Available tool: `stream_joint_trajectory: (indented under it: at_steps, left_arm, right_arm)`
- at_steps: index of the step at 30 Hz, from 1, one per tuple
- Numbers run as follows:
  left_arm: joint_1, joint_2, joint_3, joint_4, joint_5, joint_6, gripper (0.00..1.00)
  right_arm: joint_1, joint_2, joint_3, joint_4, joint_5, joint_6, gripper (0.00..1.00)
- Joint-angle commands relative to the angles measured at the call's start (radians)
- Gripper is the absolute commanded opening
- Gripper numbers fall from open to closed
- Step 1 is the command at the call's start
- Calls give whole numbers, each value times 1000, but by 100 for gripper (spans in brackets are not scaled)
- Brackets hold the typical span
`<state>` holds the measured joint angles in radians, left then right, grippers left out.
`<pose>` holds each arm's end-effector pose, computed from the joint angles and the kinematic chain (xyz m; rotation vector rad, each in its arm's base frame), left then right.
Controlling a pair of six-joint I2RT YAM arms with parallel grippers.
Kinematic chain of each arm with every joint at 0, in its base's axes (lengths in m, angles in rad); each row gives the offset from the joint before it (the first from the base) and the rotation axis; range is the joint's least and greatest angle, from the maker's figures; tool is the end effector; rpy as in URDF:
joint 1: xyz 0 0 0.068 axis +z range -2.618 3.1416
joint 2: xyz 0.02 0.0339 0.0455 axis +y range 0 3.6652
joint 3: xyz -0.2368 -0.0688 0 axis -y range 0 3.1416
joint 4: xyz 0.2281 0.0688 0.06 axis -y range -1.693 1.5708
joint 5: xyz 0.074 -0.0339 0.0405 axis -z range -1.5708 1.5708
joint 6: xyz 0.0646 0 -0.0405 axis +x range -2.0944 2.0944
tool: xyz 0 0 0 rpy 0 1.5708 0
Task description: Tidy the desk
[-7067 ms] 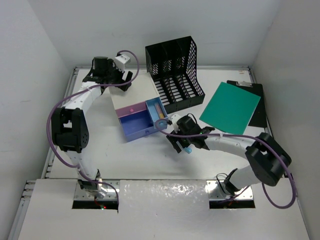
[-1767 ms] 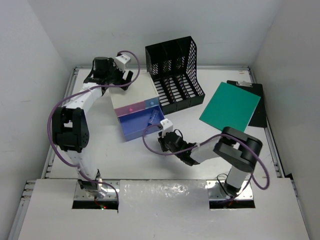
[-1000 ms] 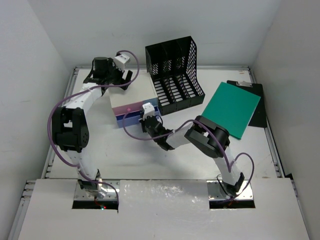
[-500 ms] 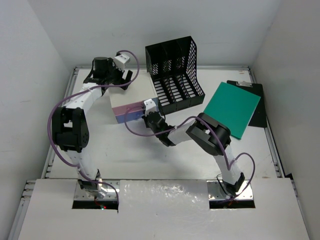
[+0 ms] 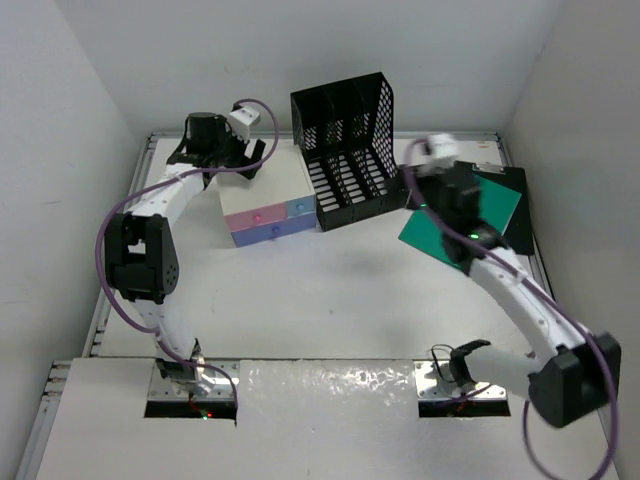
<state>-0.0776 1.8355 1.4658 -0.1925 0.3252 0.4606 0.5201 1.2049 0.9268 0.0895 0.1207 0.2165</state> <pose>0.4278 -0.0540 0.2435 0.7395 1.9682 -0.1173 0.2701 0.1457 0.3038 -0.1808 1.7686 0.4287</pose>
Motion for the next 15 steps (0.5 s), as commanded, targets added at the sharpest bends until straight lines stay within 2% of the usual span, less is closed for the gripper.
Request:
stream_joint_trajectory:
  at_steps: [1,2,3,5,6,8,9,12,15]
  left_arm:
    - [2,48,-7,-154,-15,16,89]
    - [2,47,-5,-159,-14,16,89]
    - [2,47,-5,-162,-12,18,89]
    - [2,41,-10,-165,0,19,89]
    - [4,39,-13,-165,2,21,89]
    - [2,34,-18,-163,6,26,89]
    - [4,34,-15,-163,8,26,89]
    - [1,34,-12,-163,24,26,89]
    - [-2,30,-16,-170,29,29,89]
  right_arm:
    - [-340,-95,-135,-274,-228,202,75]
    - [-435,-152,-219,-254,-274,243,79]
    - [-601,-166,-252,-234,-333,292,80]
    - [-765,-177,-321,-221,-378,317,85]
    - [-813,-168,-339,-206,-444,325,86]
    - [-891,-106,-394,-163,-512,352,96]
    - [-958,-76,-407,-128,-527,374,97]
    - [-1034,30,-433,-109,-512,362,96]
    - [-1040,77,-447,-108,-437,330,93]
